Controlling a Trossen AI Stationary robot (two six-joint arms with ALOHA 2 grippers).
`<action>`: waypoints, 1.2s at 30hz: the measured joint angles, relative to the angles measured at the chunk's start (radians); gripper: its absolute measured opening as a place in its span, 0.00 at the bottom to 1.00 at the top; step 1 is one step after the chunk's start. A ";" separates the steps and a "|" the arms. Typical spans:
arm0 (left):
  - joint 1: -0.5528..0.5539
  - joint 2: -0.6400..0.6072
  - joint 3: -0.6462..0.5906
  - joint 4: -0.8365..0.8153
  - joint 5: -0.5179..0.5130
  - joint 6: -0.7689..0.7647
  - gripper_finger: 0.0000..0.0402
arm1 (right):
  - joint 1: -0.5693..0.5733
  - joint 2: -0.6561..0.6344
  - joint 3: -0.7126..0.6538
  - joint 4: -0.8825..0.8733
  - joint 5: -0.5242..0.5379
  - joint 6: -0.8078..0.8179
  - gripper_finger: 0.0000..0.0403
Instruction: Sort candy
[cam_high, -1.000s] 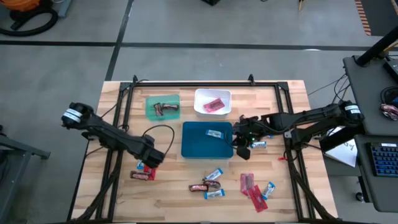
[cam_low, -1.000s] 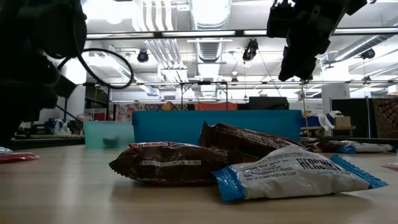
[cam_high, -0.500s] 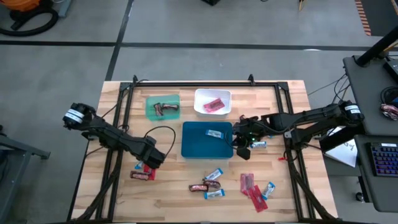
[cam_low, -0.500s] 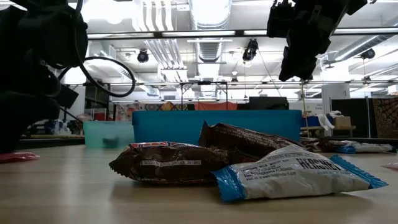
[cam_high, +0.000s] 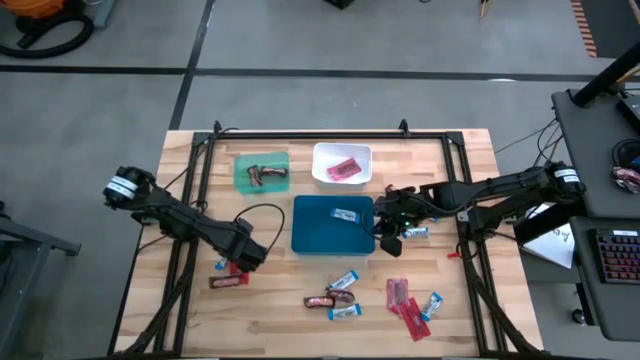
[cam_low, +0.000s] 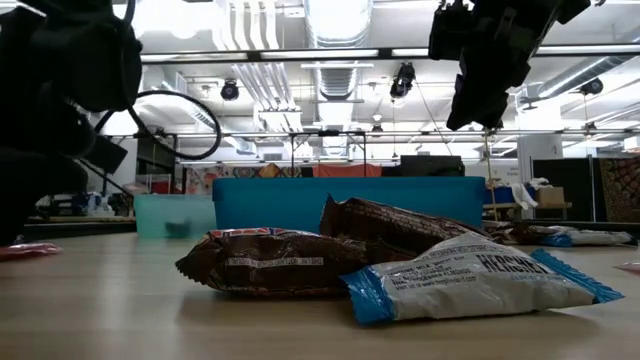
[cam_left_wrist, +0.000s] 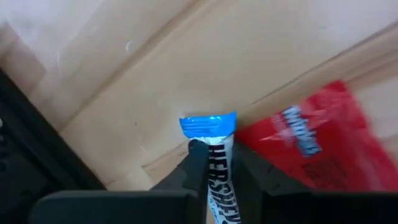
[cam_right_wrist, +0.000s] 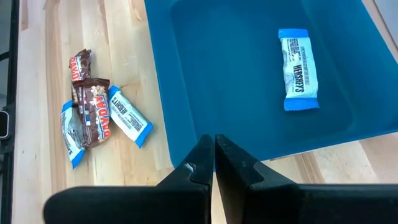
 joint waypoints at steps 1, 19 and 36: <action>0.000 0.000 0.013 -0.011 -0.010 0.003 0.06 | 0.000 0.000 0.000 0.000 0.000 0.000 0.02; 0.007 -0.249 0.213 0.077 -0.379 0.362 0.03 | 0.000 0.000 0.000 -0.001 0.000 -0.009 0.02; 0.142 -0.247 0.147 0.922 -0.540 1.130 0.03 | 0.008 -0.019 0.000 0.003 0.001 0.008 0.02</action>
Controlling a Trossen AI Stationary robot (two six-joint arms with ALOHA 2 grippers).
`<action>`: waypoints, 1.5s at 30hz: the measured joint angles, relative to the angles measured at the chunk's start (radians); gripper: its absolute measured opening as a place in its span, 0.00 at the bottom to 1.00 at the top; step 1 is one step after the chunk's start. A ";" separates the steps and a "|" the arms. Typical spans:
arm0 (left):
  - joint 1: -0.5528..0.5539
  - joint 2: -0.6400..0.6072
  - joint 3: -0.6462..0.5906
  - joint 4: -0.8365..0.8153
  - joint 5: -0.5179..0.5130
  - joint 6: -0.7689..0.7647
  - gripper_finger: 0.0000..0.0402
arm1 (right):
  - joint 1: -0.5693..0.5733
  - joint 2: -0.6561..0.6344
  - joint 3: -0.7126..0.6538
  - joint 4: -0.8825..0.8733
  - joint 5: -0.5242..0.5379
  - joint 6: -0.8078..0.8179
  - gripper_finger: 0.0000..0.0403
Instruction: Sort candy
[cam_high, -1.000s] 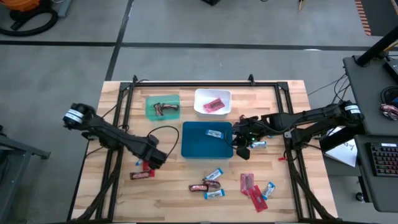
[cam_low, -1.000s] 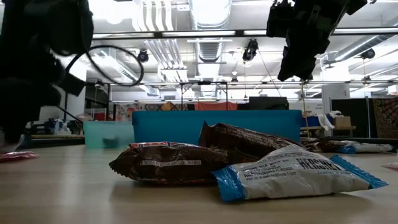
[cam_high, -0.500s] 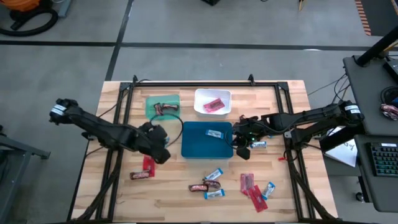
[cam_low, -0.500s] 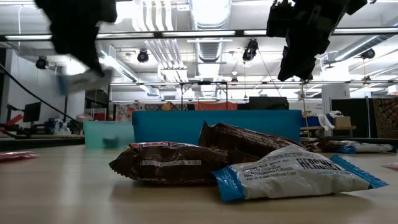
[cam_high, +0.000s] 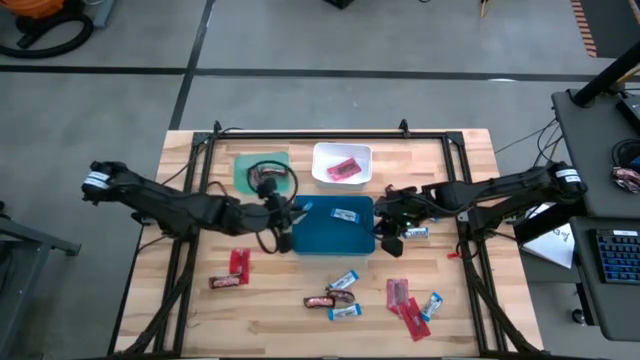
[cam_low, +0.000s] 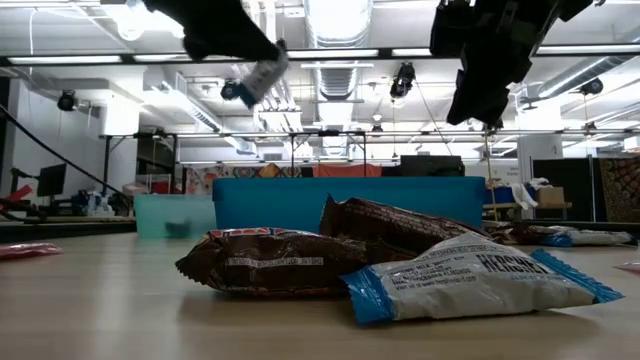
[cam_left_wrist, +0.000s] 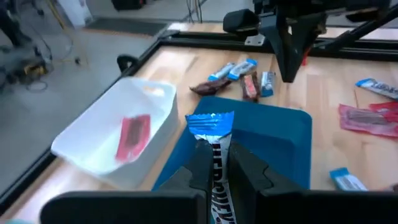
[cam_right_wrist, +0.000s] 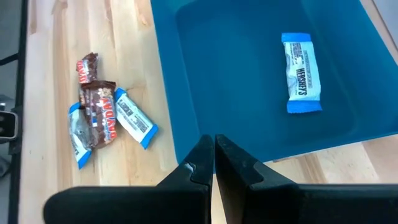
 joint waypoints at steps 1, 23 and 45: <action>0.010 0.023 0.000 0.024 0.011 0.009 0.03 | 0.003 -0.003 0.000 0.001 0.000 0.003 0.02; 0.151 0.332 -0.003 0.163 0.167 0.004 0.09 | 0.064 -0.041 0.000 0.004 0.015 0.045 0.02; 0.151 0.302 -0.003 0.161 0.167 0.002 0.22 | 0.064 -0.041 0.000 -0.005 0.018 0.132 0.02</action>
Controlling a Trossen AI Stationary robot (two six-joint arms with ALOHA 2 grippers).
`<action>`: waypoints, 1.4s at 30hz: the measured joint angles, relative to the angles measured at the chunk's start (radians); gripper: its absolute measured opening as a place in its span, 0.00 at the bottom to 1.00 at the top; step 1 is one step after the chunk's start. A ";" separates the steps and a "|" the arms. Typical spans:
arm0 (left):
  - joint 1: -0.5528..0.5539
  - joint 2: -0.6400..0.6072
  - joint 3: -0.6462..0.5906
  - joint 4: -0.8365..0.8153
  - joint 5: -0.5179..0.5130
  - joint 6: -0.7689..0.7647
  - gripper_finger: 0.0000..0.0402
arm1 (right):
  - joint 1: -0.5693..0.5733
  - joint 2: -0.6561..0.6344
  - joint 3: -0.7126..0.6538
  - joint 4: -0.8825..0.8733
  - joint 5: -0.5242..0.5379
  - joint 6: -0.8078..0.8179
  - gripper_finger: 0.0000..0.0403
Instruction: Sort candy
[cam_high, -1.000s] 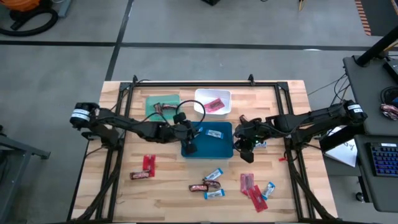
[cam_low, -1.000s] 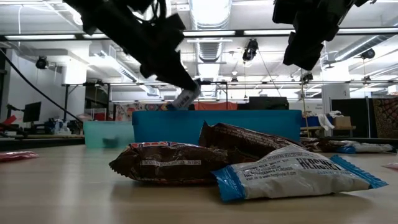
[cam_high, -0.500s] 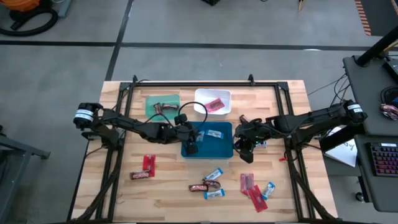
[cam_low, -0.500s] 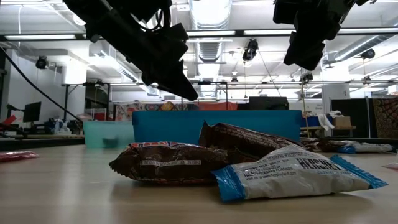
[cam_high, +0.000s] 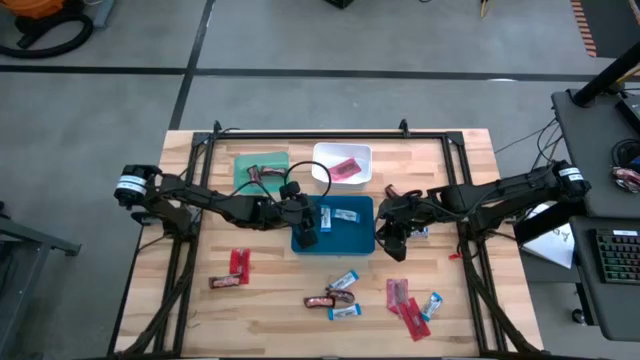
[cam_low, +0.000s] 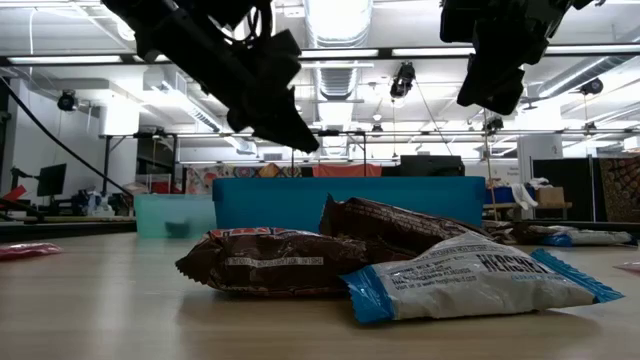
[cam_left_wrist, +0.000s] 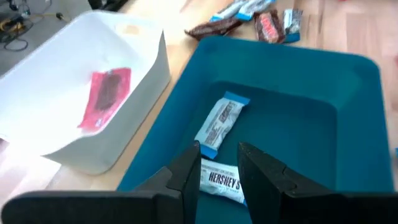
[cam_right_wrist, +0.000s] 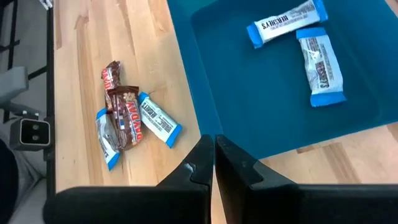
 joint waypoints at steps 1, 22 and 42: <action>0.000 -0.010 0.000 -0.002 0.009 0.008 0.22 | 0.000 0.000 0.000 -0.003 0.001 0.014 0.02; -0.003 -0.397 -0.001 -0.110 0.109 0.165 0.22 | -0.255 0.001 0.000 -0.397 0.262 0.160 0.02; -0.003 -0.480 -0.019 -0.164 0.099 0.220 0.22 | -0.446 0.002 -0.021 -0.336 0.233 -0.021 0.54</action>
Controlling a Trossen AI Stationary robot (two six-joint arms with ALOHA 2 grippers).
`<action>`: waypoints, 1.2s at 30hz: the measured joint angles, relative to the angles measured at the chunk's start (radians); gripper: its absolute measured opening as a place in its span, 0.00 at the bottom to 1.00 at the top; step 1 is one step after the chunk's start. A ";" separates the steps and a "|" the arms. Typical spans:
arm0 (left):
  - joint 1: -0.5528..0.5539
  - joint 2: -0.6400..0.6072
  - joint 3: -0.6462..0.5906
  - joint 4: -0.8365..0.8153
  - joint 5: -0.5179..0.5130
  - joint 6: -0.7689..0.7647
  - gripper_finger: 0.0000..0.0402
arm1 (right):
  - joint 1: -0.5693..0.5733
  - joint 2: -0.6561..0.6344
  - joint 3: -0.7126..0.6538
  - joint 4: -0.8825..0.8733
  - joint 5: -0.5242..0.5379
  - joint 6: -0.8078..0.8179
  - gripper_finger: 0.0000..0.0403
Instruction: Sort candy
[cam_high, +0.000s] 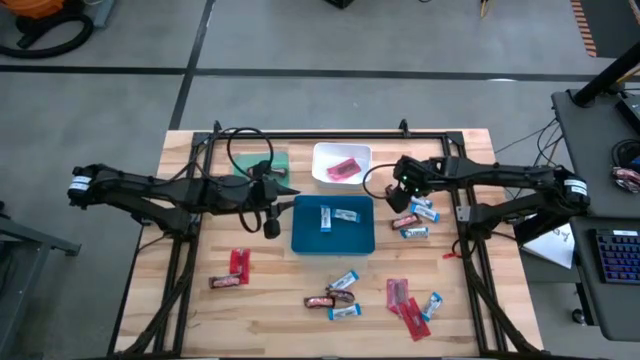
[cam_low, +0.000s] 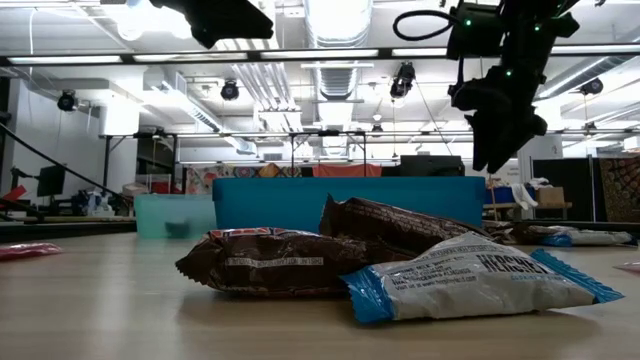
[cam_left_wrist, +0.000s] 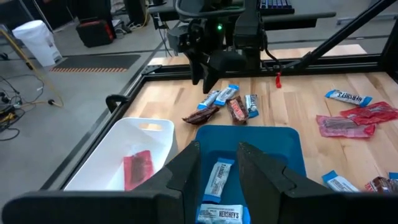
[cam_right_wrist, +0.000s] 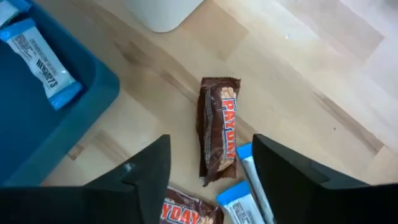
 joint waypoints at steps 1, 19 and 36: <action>0.000 0.000 0.000 0.001 0.000 0.000 0.22 | 0.000 0.000 -0.007 0.012 0.000 0.000 0.56; 0.000 0.000 0.000 0.000 0.000 0.000 0.22 | 0.000 0.000 -0.289 0.391 0.037 -0.035 0.59; 0.000 0.000 -0.001 -0.001 0.000 0.000 0.22 | 0.000 0.000 -0.458 0.607 0.054 -0.050 0.53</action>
